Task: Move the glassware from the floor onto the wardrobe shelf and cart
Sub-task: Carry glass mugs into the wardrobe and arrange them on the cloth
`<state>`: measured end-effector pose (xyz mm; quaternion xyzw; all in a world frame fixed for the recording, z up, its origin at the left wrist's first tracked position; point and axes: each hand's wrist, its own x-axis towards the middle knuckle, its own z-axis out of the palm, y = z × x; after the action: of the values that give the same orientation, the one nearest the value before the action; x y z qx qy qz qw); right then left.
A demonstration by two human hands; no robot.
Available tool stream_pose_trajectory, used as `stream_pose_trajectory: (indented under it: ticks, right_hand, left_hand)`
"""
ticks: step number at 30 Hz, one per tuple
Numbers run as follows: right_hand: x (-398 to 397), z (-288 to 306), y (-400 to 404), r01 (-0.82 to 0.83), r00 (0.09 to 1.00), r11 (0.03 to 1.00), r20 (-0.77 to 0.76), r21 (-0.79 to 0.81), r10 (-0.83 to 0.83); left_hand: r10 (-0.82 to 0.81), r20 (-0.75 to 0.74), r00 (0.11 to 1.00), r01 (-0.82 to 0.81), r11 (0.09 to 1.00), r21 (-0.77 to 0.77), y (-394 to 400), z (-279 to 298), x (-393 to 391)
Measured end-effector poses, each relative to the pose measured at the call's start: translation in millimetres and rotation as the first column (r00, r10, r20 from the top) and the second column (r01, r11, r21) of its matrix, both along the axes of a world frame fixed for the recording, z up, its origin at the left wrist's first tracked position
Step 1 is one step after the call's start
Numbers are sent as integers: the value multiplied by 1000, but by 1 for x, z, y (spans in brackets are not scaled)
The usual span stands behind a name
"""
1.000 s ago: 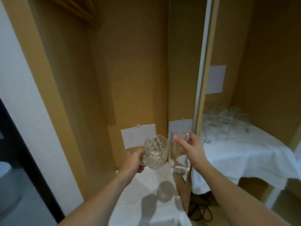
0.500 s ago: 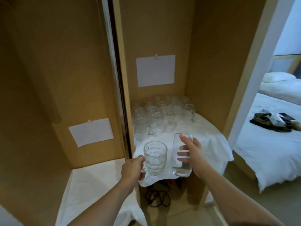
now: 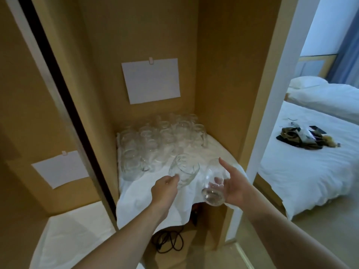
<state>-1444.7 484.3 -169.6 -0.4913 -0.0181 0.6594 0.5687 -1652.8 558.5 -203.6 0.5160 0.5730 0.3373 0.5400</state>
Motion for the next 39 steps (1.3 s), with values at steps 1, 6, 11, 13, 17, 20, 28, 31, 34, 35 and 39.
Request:
stream_pose_trajectory:
  ticks: [1, 6, 11, 13, 17, 20, 28, 31, 34, 35, 39]
  right_hand:
    - [9, 1, 7, 11, 1000, 1000, -24, -5, -11]
    - [53, 9, 36, -10, 988, 1000, -151, -10, 8]
    - [66, 21, 75, 0, 994, 999, -106, -40, -4]
    - [70, 19, 89, 5, 998, 999, -59, -39, -7]
    - [81, 12, 111, -3, 1000, 999, 13, -54, 4]
    - [89, 6, 122, -17, 1000, 997, -4, -81, 17]
    - [104, -13, 159, -31, 999, 973, 0, -228, 32]
    - [115, -12, 164, -130, 991, 973, -8, -192, 130]
    - [131, -6, 171, -211, 974, 964, 46, -163, 221]
    - [134, -5, 175, -235, 968, 958, 47, -162, 245]
    - [146, -9, 191, -334, 932, 923, 81, -190, 354]
  left_hand:
    - [-29, -36, 999, 30, 999, 35, 9, 2, 7]
    - [-86, -384, 919, 245, 889, 387, 54, 19, 47]
    - [-22, -840, 543, 701, 562, 439, 94, 32, 71]
    - [26, -919, 392, 790, 503, 351, 103, 35, 81]
    - [84, -974, 210, 855, 467, 225, 119, 31, 100]
    - [110, -986, 127, 874, 457, 164, 128, 15, 106]
    - [171, -972, 159, 875, 432, 219, 130, 1, 126]
    - [207, -950, 234, 871, 390, 300, 125, -16, 134]
    - [168, -943, 286, 827, 455, 331, 127, -21, 144]
    - [131, -956, 263, 822, 488, 294, 129, -19, 145]
    - [-159, -971, 179, 811, 583, 54, 132, -13, 146]
